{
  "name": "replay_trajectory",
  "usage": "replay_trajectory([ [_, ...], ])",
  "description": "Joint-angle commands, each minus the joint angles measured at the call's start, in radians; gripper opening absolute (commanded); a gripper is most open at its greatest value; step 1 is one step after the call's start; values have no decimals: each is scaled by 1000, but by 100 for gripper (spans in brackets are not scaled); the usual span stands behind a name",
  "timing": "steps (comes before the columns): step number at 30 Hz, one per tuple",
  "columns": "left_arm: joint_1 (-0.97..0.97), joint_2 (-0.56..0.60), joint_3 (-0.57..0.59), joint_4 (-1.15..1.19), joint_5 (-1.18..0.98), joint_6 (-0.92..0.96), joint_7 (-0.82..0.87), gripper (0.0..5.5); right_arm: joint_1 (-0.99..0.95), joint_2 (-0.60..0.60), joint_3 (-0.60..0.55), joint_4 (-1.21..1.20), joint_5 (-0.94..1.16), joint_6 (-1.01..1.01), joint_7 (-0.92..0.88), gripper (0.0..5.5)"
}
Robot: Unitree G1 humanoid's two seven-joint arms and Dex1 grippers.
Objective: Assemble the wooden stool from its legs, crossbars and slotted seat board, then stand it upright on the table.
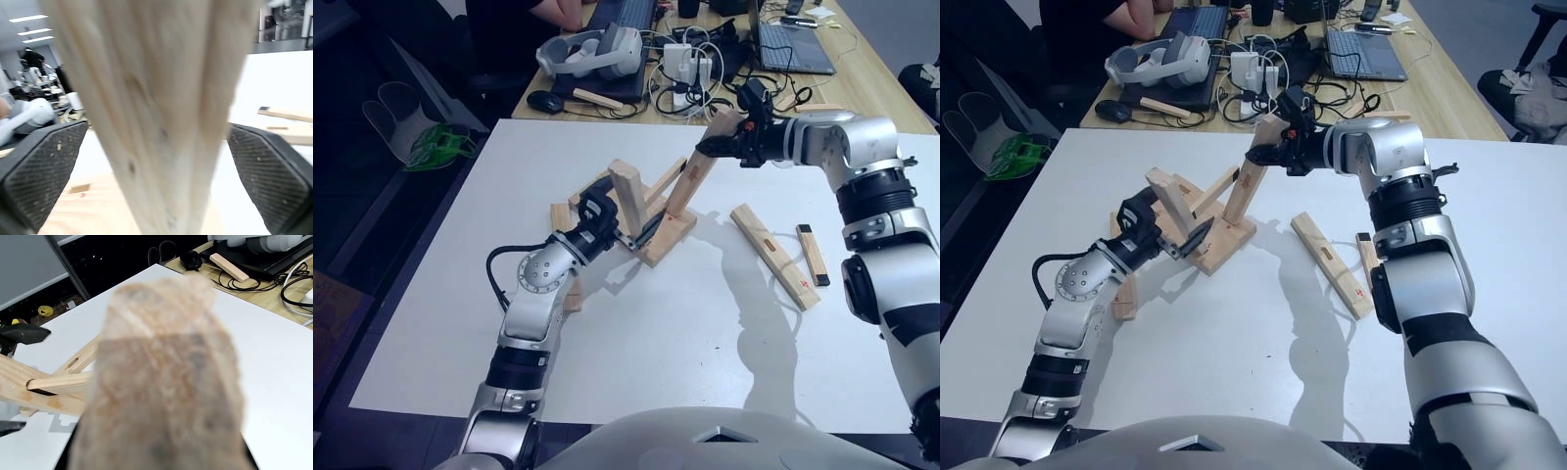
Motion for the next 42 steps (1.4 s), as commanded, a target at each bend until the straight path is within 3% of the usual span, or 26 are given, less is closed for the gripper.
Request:
replay_trajectory([
  [1, 37, 32, -40, -33, 5, 37, -44, 510, 148, -36, 88, -34, -76, 114, -6, 101],
  [7, 42, 46, -43, -35, 14, 49, -49, 510, 244, -120, 102, -201, -48, 201, 18, 101],
  [13, 51, 51, -42, -39, 25, 55, -32, 510, 451, -199, 2, -373, 30, 270, -44, 101],
  [23, 31, 50, -62, -25, 37, 53, -46, 510, 388, -153, -65, -248, 63, 168, -81, 101],
  [32, 8, 44, -72, -7, 43, 44, -51, 510, 218, -92, 21, 33, -10, 34, -28, 101],
  [42, -10, 24, -96, -56, -26, 79, -100, 510, 206, -60, 64, 130, -47, -37, 19, 101],
])
